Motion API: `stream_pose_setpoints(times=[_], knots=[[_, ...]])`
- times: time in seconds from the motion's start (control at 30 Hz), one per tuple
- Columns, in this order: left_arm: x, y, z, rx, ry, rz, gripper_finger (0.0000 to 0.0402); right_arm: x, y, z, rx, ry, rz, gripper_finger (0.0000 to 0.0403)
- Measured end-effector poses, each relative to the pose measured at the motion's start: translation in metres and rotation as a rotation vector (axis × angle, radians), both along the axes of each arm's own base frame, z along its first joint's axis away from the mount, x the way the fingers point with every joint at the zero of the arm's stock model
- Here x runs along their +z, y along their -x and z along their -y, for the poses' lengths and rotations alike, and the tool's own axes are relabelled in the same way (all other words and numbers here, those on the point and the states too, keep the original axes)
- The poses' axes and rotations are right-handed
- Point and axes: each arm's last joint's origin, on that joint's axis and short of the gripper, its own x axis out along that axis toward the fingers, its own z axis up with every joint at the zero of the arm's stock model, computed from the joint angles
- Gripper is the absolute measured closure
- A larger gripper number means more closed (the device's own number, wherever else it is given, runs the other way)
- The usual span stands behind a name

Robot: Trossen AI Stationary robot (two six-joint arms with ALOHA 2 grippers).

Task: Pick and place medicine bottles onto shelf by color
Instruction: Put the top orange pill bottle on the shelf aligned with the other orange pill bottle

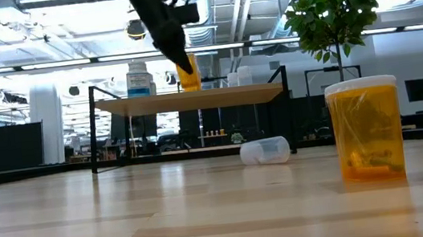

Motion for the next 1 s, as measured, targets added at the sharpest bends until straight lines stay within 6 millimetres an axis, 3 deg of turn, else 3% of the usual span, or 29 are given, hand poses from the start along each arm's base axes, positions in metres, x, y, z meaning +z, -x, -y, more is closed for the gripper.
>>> stream_pose_setpoints(times=[0.67, 1.0], knots=[[-0.008, 0.010, -0.041, 0.070, -0.066, -0.016, 0.0223, 0.000, 0.000, 0.000, -0.001, 0.000, -0.001, 0.0333], [-0.006, 0.007, -0.042, 0.098, 0.008, 0.068, 0.0223, 0.000, 0.000, 0.000, -0.001, 0.001, -0.001, 0.0333]])
